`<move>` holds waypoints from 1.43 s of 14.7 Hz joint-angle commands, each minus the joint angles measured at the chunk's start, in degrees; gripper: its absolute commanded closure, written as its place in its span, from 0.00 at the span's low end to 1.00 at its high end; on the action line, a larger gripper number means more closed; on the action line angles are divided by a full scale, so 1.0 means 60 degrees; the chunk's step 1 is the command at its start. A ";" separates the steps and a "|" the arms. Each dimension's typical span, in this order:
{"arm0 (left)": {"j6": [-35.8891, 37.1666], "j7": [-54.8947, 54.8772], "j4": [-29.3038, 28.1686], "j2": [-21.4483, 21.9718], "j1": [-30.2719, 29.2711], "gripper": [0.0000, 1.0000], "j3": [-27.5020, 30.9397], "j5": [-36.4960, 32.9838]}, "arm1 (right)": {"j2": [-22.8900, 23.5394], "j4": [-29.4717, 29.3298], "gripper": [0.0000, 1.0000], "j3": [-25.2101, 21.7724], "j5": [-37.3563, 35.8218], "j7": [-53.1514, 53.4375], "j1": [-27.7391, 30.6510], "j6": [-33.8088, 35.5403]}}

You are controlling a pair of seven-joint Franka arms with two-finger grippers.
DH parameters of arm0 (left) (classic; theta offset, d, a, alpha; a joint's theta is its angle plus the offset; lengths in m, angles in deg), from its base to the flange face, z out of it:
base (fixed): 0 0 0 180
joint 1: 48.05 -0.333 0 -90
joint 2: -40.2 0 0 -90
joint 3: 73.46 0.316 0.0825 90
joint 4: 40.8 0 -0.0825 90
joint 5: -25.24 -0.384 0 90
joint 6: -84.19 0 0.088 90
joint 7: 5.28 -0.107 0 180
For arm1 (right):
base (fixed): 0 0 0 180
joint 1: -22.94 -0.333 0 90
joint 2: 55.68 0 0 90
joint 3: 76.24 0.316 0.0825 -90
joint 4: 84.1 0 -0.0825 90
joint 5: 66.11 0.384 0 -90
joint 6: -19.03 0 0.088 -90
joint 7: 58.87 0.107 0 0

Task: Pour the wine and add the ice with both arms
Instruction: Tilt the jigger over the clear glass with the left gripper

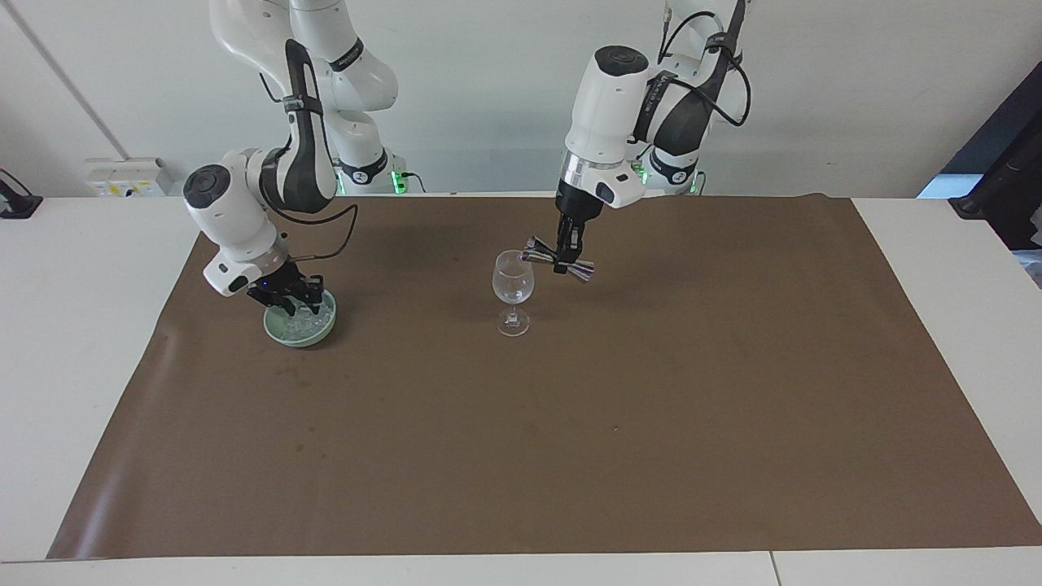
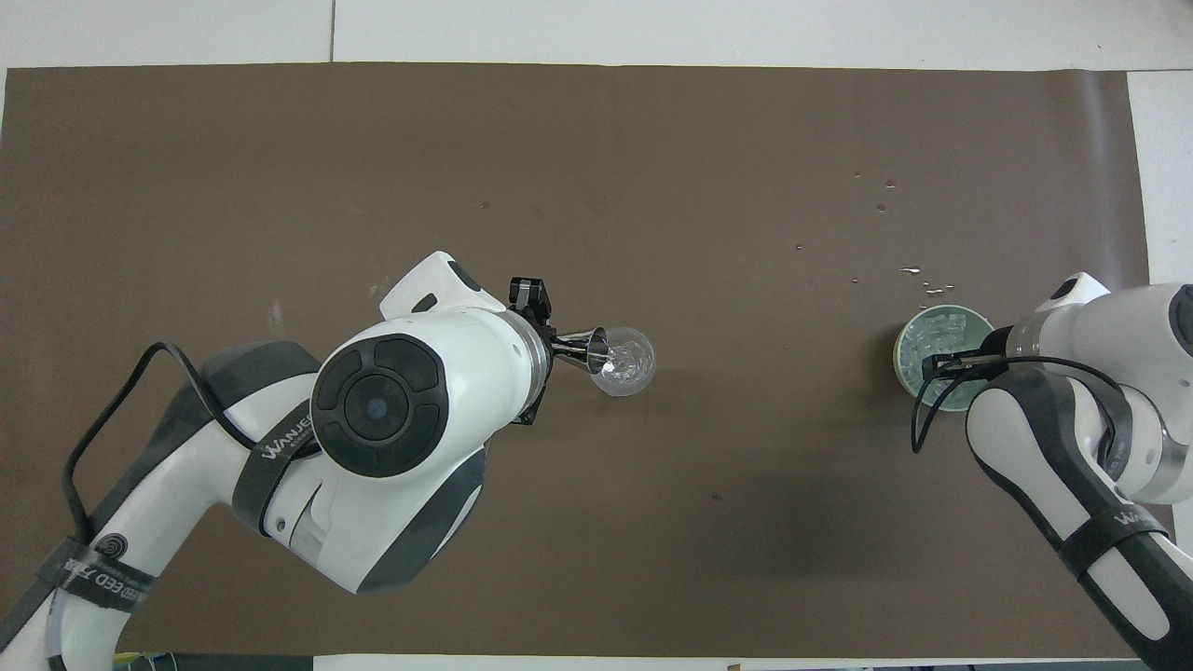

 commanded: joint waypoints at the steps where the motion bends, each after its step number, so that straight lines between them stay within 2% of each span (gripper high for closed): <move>1: 0.0604 0.0353 0.0461 -0.0102 0.0330 1.00 0.0063 -0.0686 | -0.0067 0.0145 0.51 0.0047 0.0156 0.0112 0.0038 -0.0183; 4: 0.0591 0.0851 0.0652 -0.0233 0.0550 1.00 0.0063 -0.1564 | -0.0081 0.0174 0.51 0.0047 0.0156 0.0112 0.0038 -0.0183; 7: 0.0620 0.0896 0.0725 -0.0234 0.0609 1.00 0.0063 -0.2209 | -0.0110 0.0203 0.59 0.0047 0.0156 0.0097 0.0053 -0.0169; 10: 0.0780 0.0954 0.0725 -0.0249 0.0871 1.00 0.0049 -0.2736 | -0.0140 0.0277 0.60 0.0047 0.0156 0.0083 0.0053 -0.0183; 13: 0.0854 0.1217 0.0740 -0.0307 0.1034 1.00 0.0020 -0.3425 | -0.0125 0.0277 0.67 0.0047 0.0156 0.0083 0.0053 -0.0183; 16: 0.1001 0.1277 0.0755 -0.0380 0.1165 1.00 -0.0010 -0.4025 | -0.0125 0.0277 0.83 0.0047 0.0156 0.0083 0.0053 -0.0183; 17: 0.0972 0.1262 0.0769 -0.0395 0.1180 1.00 -0.0010 -0.4129 | -0.0125 0.0277 0.86 0.0047 0.0156 0.0083 0.0053 -0.0183; 21: 0.1030 0.1262 0.0872 -0.0395 0.1239 1.00 -0.0010 -0.4275 | -0.0125 0.0218 0.88 0.0047 0.0156 0.0083 0.0038 -0.0140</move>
